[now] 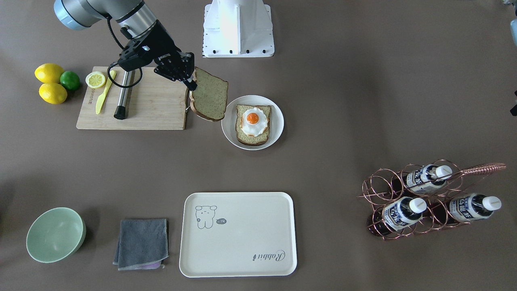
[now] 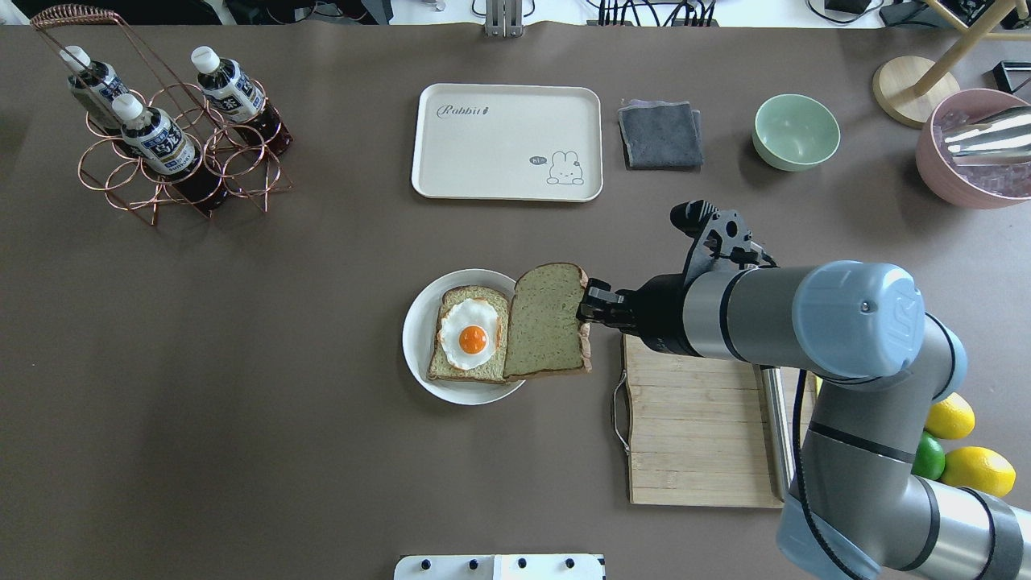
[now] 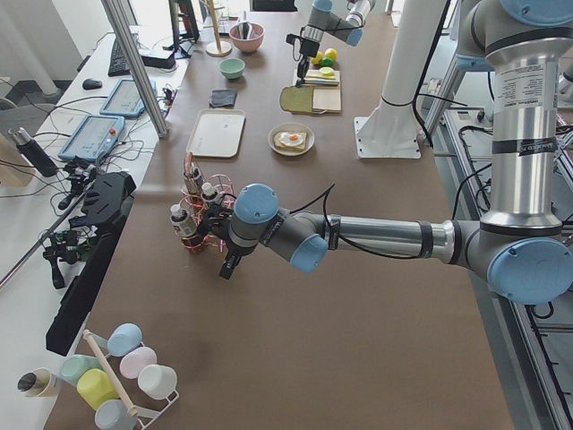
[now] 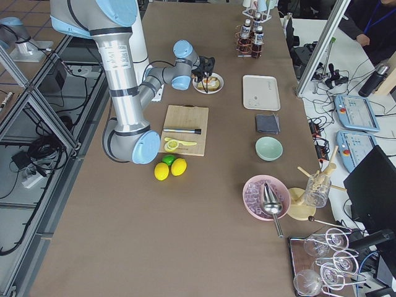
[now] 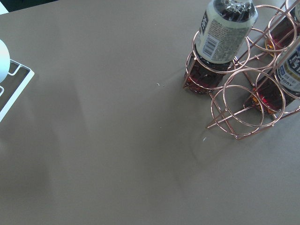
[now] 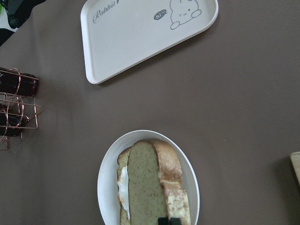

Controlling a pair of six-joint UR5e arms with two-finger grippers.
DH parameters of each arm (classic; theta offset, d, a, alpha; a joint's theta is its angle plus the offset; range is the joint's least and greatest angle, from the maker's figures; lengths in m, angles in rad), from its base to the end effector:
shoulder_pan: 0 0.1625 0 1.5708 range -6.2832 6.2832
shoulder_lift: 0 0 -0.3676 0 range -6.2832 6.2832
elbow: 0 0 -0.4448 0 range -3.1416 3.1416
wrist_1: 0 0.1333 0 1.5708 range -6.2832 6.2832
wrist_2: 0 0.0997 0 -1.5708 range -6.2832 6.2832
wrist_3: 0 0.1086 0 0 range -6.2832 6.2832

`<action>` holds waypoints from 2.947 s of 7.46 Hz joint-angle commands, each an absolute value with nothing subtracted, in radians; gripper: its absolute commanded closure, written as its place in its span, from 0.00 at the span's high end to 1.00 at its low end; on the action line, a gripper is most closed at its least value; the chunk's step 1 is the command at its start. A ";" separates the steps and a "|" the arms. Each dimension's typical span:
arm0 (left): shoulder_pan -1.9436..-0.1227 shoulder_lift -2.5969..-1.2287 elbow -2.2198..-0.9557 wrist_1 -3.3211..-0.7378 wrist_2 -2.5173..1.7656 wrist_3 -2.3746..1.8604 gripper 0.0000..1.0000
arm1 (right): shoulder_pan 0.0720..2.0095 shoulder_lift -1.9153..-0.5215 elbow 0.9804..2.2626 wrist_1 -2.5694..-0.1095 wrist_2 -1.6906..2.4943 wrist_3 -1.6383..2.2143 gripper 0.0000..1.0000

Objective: Make sandwich and place on tray
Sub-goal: 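Lift the bread slice with the right gripper over the egg toast, then lower the bread slice onto the egg toast and open the right gripper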

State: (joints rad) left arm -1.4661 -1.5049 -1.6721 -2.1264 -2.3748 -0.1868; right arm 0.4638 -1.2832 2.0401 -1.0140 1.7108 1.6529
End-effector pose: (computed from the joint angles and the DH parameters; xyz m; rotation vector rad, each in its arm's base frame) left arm 0.0022 -0.5479 0.5206 0.4387 0.8516 0.1617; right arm -0.4453 -0.3548 0.1405 0.1326 -1.3189 0.3724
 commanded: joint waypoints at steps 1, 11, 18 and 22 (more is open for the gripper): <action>-1.463 -1.505 -1.672 -2.126 -2.379 -0.189 0.98 | 0.447 -1.102 1.968 -1.127 1.698 1.724 0.00; -1.463 -1.505 -1.671 -2.125 -2.378 -0.189 0.98 | 0.385 -0.968 1.760 -1.114 1.597 1.717 0.00; -1.465 -1.505 -1.671 -2.126 -2.376 -0.189 0.98 | 0.353 -0.980 1.723 -1.077 1.574 1.713 0.00; -1.463 -1.505 -1.667 -2.126 -2.376 -0.187 0.98 | 0.356 -1.002 1.721 -1.077 1.575 1.663 0.00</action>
